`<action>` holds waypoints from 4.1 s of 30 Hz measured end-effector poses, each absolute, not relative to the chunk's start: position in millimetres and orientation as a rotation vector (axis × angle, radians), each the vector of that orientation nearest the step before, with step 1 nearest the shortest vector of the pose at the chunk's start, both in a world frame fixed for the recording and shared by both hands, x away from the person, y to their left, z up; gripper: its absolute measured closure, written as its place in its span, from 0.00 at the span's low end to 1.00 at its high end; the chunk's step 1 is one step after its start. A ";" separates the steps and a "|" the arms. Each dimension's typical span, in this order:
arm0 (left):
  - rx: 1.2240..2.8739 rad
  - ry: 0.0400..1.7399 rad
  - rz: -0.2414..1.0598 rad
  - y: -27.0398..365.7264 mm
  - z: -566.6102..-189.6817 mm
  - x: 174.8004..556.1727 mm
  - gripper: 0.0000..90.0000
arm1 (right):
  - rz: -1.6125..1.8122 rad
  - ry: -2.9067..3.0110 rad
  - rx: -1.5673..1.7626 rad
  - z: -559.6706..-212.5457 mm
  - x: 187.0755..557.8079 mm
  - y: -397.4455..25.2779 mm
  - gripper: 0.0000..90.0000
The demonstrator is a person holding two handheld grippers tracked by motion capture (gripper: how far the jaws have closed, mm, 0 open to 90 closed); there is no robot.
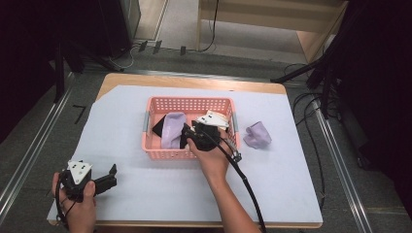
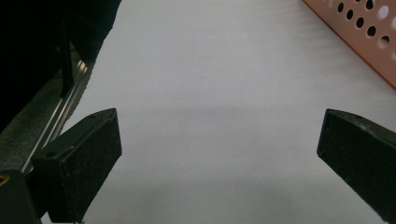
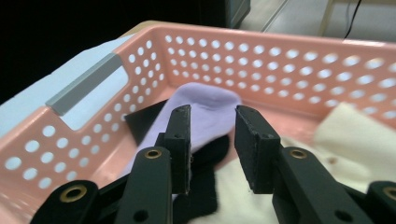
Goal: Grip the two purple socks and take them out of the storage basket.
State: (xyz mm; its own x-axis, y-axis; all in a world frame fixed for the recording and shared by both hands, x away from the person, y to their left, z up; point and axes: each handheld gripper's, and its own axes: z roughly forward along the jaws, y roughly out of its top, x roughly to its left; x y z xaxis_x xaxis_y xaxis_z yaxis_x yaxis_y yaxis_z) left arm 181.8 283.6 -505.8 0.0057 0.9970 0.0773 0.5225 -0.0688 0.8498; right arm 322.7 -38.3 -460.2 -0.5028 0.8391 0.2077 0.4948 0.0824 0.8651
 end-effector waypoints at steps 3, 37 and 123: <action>1.664 1.574 0.964 283.3 -506.0 182.2 0.01 | 1.345 2.054 1.369 -462.7 327.6 -25.1 0.76; 1.693 1.561 0.988 279.9 -506.5 182.4 0.01 | 1.495 2.031 1.277 -443.9 320.4 -13.7 0.98; 1.695 1.554 1.017 277.6 -506.9 181.6 0.01 | 1.182 1.494 1.489 -502.7 305.2 -256.5 0.55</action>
State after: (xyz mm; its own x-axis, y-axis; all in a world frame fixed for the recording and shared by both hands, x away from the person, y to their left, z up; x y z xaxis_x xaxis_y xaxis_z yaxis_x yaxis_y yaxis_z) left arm 181.6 277.6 -506.9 0.0128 0.9913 0.1307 0.5167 -0.1185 0.8479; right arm 305.2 -256.5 -502.7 -0.0857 0.9893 0.1179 0.3420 -0.0820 0.9361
